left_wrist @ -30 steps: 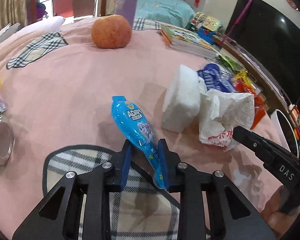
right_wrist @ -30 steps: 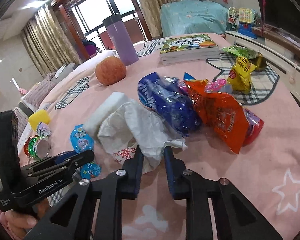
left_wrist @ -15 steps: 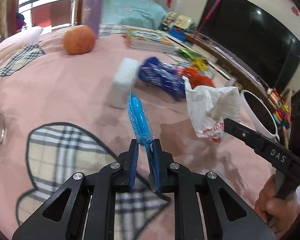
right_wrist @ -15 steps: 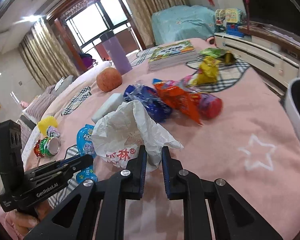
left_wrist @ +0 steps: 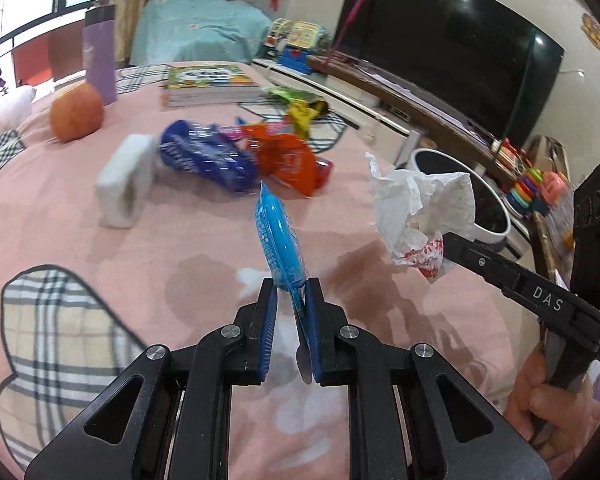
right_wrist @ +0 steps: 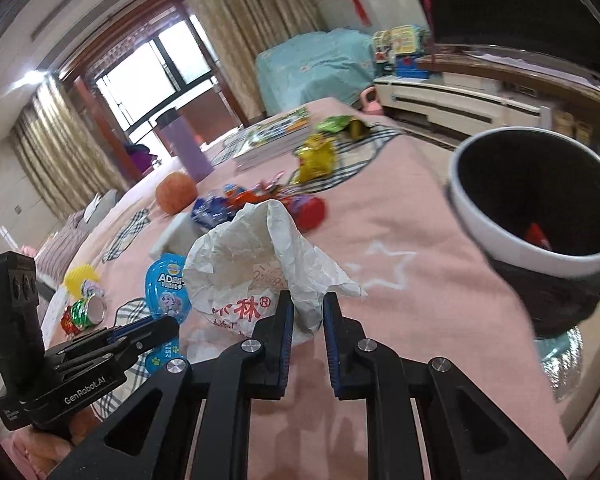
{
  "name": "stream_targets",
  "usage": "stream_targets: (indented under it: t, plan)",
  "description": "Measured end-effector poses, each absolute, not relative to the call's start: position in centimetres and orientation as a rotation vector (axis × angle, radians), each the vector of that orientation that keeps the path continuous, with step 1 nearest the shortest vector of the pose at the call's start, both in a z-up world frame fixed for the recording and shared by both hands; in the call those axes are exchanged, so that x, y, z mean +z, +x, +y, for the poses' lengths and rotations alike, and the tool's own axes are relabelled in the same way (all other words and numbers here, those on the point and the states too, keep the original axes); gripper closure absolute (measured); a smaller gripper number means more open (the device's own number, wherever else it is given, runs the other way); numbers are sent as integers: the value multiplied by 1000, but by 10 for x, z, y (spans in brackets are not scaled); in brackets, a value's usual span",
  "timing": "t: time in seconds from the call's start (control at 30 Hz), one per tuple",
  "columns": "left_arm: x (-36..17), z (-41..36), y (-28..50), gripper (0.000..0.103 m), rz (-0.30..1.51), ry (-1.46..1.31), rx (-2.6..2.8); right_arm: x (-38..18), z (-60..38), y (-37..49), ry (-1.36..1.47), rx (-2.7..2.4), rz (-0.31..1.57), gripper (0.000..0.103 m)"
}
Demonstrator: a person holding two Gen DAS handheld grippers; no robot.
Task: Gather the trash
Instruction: 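Carry the blue toy and white tissue over the black trash bin with both tools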
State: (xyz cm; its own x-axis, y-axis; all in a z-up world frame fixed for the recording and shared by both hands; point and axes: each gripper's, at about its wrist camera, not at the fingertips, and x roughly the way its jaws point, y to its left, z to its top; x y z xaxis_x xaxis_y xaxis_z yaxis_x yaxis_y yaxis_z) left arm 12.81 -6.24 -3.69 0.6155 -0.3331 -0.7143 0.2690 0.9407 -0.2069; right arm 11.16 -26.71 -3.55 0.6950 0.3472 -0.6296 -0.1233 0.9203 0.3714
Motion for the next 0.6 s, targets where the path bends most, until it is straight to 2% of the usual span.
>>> stream_targets:
  t: [0.6]
  plan:
    - [-29,-137,128,90,838,-2,-472,-32,-337,85,401,142,705,88]
